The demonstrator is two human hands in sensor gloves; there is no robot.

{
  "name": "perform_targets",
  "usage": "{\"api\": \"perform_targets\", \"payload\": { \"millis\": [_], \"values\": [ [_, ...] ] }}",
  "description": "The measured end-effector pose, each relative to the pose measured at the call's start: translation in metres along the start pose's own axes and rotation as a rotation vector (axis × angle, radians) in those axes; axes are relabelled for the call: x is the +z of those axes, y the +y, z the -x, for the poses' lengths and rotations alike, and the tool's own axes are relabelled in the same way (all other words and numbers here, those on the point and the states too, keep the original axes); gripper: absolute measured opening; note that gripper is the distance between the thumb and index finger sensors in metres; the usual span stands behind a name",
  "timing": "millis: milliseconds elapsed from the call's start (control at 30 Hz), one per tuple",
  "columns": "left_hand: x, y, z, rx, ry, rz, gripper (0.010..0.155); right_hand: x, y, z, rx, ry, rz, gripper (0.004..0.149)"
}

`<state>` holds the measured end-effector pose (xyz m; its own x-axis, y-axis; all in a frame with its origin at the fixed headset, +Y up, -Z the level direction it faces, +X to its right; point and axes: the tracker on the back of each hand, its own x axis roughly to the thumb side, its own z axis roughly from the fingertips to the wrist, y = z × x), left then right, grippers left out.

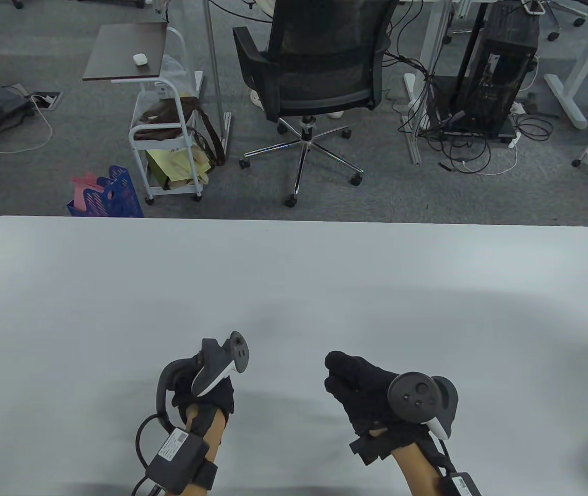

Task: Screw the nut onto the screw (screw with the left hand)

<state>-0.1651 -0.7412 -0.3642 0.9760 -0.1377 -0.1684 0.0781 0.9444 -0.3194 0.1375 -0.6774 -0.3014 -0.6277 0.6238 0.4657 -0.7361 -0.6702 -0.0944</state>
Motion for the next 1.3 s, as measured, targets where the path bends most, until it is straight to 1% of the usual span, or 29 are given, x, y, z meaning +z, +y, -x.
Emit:
{"api": "perform_targets", "payload": {
  "millis": [100,233,300,367,433,467,500,533,600,667,700,733,800,933,1067,1300],
  "values": [
    [0.0,-0.002,-0.001,0.01,0.01,0.024,0.049,0.0,0.0,0.0,0.002,0.0,-0.007,0.051],
    [0.0,-0.002,0.0,0.02,0.014,0.014,0.053,0.0,0.0,0.001,0.018,0.0,-0.01,0.052],
    [0.003,0.001,0.001,0.038,0.021,0.007,0.06,0.0,0.0,0.001,0.028,-0.001,-0.007,0.051],
    [0.01,0.009,-0.001,0.074,-0.003,-0.044,0.067,0.0,-0.002,0.001,0.062,-0.009,0.009,0.052],
    [0.023,0.024,-0.006,0.151,-0.079,-0.159,0.071,0.0,-0.005,0.0,0.163,-0.036,0.03,0.053],
    [0.028,0.029,-0.008,0.178,-0.109,-0.196,0.072,0.0,-0.006,0.0,0.21,-0.049,0.038,0.054],
    [0.036,0.036,-0.013,0.221,-0.165,-0.242,0.074,0.001,-0.009,-0.001,0.29,-0.073,0.051,0.055],
    [0.041,0.04,-0.016,0.25,-0.205,-0.263,0.074,0.001,-0.011,-0.002,0.345,-0.09,0.058,0.055],
    [0.059,0.051,-0.029,0.335,-0.328,-0.303,0.077,0.001,-0.016,-0.005,0.521,-0.141,0.081,0.057],
    [0.071,0.056,-0.038,0.371,-0.399,-0.337,0.077,0.001,-0.02,-0.006,0.616,-0.167,0.103,0.058],
    [0.079,0.059,-0.045,0.385,-0.456,-0.349,0.077,0.002,-0.022,-0.006,0.67,-0.178,0.112,0.06],
    [0.087,0.061,-0.053,0.391,-0.504,-0.355,0.077,0.001,-0.025,-0.006,0.729,-0.184,0.114,0.06],
    [0.095,0.062,-0.063,0.379,-0.548,-0.35,0.078,0.001,-0.028,-0.005,0.83,-0.192,0.108,0.062],
    [0.103,0.055,-0.083,0.279,-0.602,-0.327,0.079,0.0,-0.033,0.001,0.982,-0.168,0.091,0.067],
    [0.103,0.047,-0.093,0.242,-0.622,-0.282,0.079,0.0,-0.037,0.008,1.017,-0.138,0.094,0.069],
    [0.102,0.043,-0.095,0.214,-0.61,-0.262,0.079,0.0,-0.037,0.01,1.03,-0.115,0.08,0.071]
  ]
}}
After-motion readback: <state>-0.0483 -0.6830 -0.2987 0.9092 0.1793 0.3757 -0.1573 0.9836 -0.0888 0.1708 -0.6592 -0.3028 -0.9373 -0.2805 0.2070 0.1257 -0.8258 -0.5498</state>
